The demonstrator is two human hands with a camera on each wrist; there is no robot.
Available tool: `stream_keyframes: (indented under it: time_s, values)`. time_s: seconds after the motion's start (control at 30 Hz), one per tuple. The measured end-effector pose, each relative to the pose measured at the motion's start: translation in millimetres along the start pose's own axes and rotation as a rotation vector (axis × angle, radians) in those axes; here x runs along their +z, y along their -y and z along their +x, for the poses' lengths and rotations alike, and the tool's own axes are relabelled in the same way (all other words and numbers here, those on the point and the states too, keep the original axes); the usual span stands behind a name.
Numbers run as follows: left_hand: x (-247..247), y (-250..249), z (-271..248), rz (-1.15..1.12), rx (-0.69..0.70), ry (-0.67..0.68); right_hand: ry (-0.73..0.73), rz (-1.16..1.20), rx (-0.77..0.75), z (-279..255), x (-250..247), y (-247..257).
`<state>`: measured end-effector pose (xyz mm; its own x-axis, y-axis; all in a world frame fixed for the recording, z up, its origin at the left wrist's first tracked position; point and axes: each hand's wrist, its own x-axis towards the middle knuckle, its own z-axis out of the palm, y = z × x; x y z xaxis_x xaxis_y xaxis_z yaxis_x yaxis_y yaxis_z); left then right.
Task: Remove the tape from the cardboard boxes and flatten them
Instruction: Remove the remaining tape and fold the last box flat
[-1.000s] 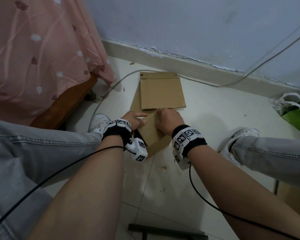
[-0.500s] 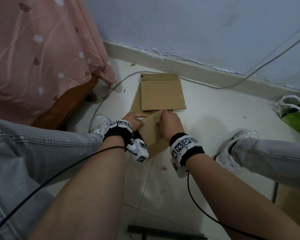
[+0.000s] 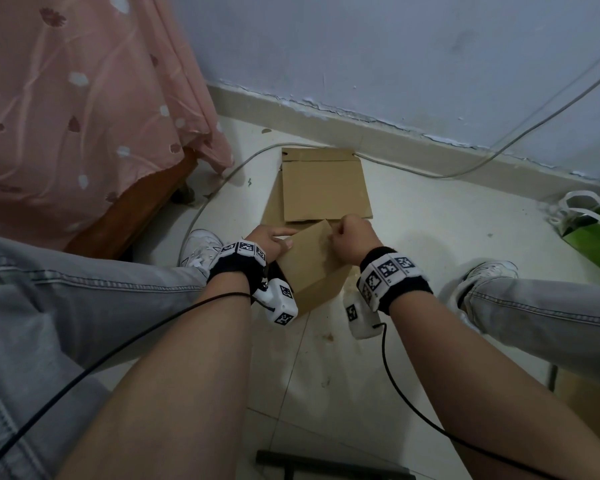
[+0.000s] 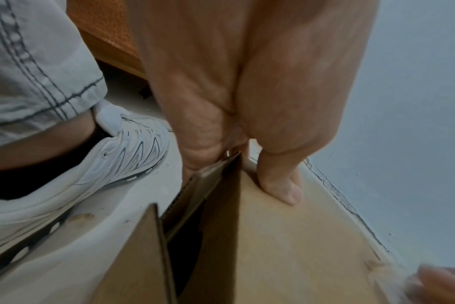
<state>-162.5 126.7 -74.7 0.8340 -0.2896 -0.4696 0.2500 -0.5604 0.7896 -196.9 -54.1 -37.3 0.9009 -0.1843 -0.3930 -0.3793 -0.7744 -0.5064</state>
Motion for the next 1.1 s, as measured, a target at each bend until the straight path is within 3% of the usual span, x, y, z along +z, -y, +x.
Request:
stream_keyframes:
  time_s: [0.17,0.33,0.87,1.1]
  values:
    - [-0.3,0.8,2.1,-0.021,-0.018,-0.009,-0.103,-0.07,-0.038,5.9,-13.7,-1.1]
    - [0.1,-0.1,1.5,-0.051,-0.02,-0.009,0.111,-0.298,-0.092,0.9,4.1,5.1]
    - [0.9,-3.0,-4.4,-0.028,-0.016,-0.002,-0.034,-0.342,-0.105,1.8,19.5,2.8]
    - [1.0,-3.8,-4.1,-0.037,-0.015,-0.025,0.059,-0.234,-0.147,1.0,9.4,-8.2]
